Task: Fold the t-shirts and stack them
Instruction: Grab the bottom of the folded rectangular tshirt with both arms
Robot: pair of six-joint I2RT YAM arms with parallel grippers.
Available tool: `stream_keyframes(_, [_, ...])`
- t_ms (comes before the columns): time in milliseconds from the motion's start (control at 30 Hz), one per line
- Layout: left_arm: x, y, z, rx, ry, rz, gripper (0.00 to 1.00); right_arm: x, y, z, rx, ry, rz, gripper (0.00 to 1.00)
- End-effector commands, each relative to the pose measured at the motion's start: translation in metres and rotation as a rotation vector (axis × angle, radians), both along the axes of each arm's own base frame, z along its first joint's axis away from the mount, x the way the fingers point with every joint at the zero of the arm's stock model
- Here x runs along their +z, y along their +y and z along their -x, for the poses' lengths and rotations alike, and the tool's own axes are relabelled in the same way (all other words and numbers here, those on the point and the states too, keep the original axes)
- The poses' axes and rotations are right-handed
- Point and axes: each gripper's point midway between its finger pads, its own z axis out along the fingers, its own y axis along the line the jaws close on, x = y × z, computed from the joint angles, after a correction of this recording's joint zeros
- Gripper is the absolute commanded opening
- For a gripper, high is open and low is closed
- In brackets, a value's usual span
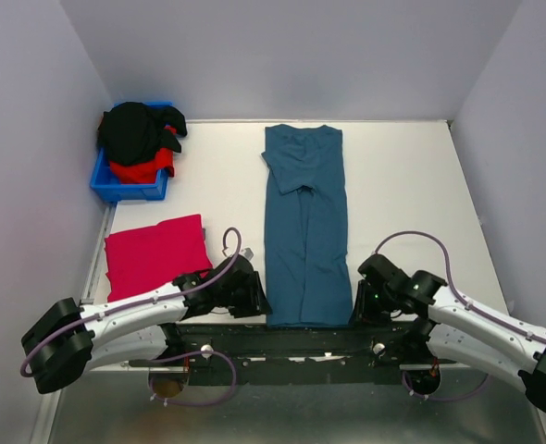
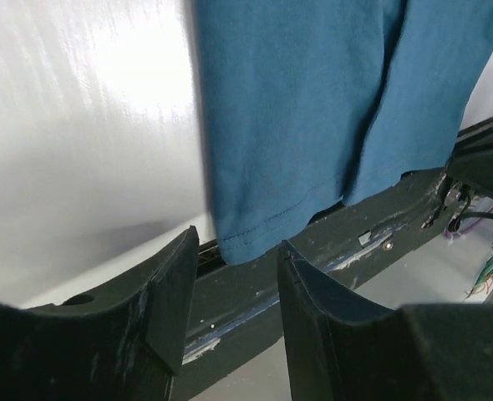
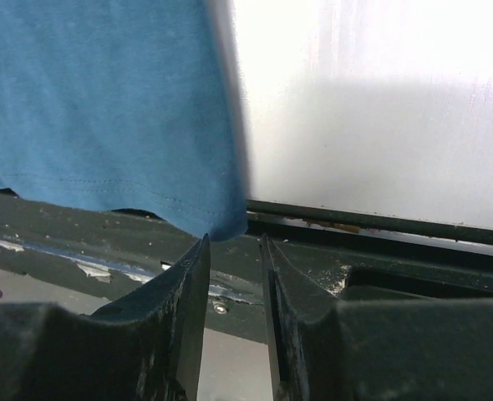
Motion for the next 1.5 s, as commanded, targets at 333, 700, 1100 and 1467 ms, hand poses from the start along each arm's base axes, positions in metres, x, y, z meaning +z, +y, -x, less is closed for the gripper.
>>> stream_keyframes(333, [-0.016, -0.007, 0.022, -0.009, 0.078, 0.004, 0.49, -0.02, 0.004, -0.009, -0.025, -0.022, 0.008, 0.33])
stream_keyframes(700, [-0.022, -0.008, 0.025, -0.025, 0.106, -0.013, 0.47, -0.021, 0.006, -0.007, -0.011, -0.022, -0.018, 0.01])
stream_keyframes(1100, [-0.009, -0.017, 0.007, 0.009, 0.049, -0.031, 0.06, -0.005, 0.01, -0.014, 0.005, -0.051, -0.015, 0.01])
stream_keyframes(1467, [0.054, -0.022, -0.017, 0.026, -0.058, 0.062, 0.0, 0.077, 0.015, -0.056, 0.035, -0.267, -0.007, 0.01])
